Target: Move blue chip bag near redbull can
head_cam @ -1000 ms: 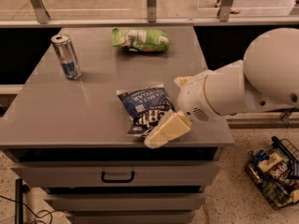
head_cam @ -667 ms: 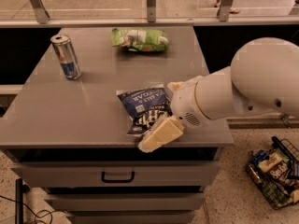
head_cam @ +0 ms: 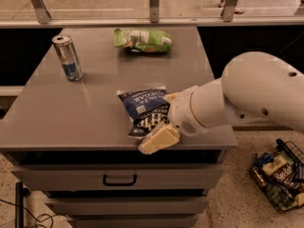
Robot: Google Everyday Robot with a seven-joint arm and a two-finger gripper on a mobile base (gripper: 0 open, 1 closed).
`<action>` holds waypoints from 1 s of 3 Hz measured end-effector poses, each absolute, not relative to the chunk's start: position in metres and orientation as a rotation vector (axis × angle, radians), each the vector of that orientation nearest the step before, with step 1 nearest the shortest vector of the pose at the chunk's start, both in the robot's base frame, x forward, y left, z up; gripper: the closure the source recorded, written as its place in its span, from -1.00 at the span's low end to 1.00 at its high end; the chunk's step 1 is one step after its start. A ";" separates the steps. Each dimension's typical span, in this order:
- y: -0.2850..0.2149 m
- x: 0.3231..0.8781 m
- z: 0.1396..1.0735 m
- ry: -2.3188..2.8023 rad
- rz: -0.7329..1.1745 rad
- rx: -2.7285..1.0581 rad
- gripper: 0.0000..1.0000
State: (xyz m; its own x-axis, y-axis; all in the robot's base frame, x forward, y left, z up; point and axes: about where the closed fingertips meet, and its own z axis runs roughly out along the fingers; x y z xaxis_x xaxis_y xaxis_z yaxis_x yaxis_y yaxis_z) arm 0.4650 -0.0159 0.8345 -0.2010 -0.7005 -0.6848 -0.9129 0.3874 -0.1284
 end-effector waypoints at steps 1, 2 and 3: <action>-0.014 0.467 0.833 1.972 0.407 -1.375 -0.19; -0.012 0.477 0.839 1.974 0.458 -1.291 0.28; -0.008 0.499 0.852 1.941 0.495 -1.193 0.74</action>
Offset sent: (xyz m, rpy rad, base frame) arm 0.0306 0.0049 0.0084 0.1806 0.0365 -0.1091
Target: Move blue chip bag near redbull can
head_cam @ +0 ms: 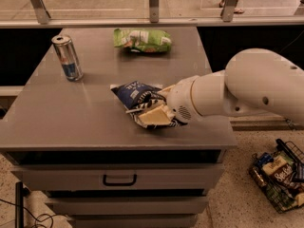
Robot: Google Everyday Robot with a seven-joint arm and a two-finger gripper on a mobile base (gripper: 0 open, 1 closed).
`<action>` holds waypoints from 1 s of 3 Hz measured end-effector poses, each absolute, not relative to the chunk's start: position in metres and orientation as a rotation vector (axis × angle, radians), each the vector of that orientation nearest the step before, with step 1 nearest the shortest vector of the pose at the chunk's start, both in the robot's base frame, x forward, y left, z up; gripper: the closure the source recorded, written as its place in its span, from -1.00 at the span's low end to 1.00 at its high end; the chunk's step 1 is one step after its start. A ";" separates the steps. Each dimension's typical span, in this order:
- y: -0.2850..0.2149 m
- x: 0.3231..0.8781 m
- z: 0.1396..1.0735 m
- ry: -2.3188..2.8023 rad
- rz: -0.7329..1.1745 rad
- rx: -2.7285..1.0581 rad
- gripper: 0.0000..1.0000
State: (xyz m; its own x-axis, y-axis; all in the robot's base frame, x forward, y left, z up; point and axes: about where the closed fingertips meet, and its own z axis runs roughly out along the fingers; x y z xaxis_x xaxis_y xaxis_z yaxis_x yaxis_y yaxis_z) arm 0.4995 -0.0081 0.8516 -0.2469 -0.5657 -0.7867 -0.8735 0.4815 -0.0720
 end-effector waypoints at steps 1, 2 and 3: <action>0.004 0.529 0.859 1.890 0.509 -1.125 1.00; 0.019 0.561 0.860 1.851 0.499 -1.086 1.00; 0.034 0.592 0.864 1.809 0.487 -1.067 1.00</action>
Offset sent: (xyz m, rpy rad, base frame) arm 0.1049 0.0439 0.0049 0.1318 -0.1295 -0.0745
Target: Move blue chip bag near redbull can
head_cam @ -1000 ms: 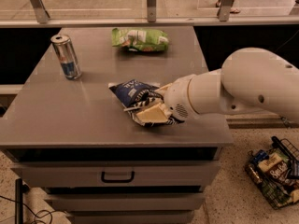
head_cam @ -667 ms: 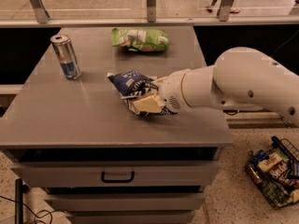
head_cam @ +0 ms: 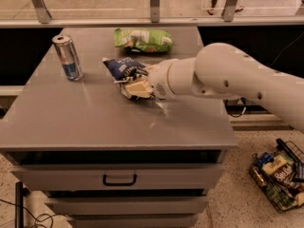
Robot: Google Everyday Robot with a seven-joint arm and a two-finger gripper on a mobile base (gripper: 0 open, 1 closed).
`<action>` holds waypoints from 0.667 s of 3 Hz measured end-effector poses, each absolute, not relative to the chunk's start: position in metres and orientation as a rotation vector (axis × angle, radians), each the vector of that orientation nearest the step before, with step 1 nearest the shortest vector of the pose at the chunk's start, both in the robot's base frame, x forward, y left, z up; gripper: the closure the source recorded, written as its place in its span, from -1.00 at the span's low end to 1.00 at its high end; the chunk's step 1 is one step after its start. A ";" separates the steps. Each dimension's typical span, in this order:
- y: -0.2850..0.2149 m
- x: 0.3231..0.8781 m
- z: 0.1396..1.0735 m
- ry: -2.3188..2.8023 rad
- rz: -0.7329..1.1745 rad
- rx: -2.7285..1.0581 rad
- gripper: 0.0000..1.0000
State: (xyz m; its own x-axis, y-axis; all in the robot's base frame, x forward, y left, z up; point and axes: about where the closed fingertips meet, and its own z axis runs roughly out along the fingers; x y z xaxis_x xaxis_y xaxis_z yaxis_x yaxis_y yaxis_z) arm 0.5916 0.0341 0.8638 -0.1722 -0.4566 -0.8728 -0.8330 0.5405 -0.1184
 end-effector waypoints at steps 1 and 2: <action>0.052 0.620 0.870 1.771 0.485 -1.066 1.00; 0.068 0.640 0.872 1.747 0.492 -1.074 1.00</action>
Offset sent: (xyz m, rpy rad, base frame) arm 0.0740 0.0506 0.0107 0.0370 -0.0651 0.0329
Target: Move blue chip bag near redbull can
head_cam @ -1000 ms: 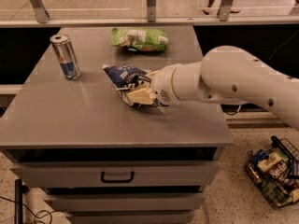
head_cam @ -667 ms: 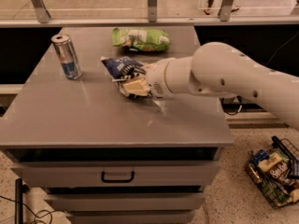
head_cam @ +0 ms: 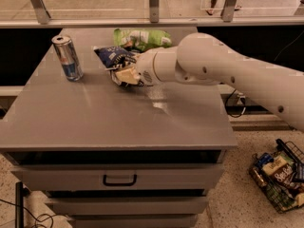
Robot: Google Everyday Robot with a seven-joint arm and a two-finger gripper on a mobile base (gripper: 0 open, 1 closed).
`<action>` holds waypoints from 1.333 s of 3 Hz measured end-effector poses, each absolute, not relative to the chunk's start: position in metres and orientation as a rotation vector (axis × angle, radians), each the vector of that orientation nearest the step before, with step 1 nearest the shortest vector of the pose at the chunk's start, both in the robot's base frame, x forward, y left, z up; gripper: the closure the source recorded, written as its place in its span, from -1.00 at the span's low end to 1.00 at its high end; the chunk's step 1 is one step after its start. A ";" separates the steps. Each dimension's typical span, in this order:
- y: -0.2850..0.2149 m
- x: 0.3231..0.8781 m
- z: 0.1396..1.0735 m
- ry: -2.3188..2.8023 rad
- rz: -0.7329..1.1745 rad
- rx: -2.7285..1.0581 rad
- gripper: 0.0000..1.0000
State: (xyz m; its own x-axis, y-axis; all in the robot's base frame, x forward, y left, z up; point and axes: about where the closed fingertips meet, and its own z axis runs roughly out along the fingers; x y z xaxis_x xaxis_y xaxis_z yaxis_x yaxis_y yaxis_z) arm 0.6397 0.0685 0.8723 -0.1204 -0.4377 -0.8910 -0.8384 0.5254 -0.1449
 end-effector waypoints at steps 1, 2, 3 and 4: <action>0.086 0.649 0.873 1.732 0.517 -1.081 1.00; 0.103 0.652 0.870 1.721 0.548 -1.095 1.00; 0.104 0.651 0.870 1.720 0.548 -1.098 0.67; 0.106 0.650 0.871 1.718 0.550 -1.101 0.20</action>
Offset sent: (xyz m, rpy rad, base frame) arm 0.0170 0.0504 -0.0057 0.0433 0.0175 0.0695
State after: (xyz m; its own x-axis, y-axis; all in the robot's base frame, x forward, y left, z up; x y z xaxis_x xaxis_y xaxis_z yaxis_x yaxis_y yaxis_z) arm 0.6504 0.1064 0.8707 -0.1048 -0.4194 -0.9017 -0.8649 0.4860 -0.1255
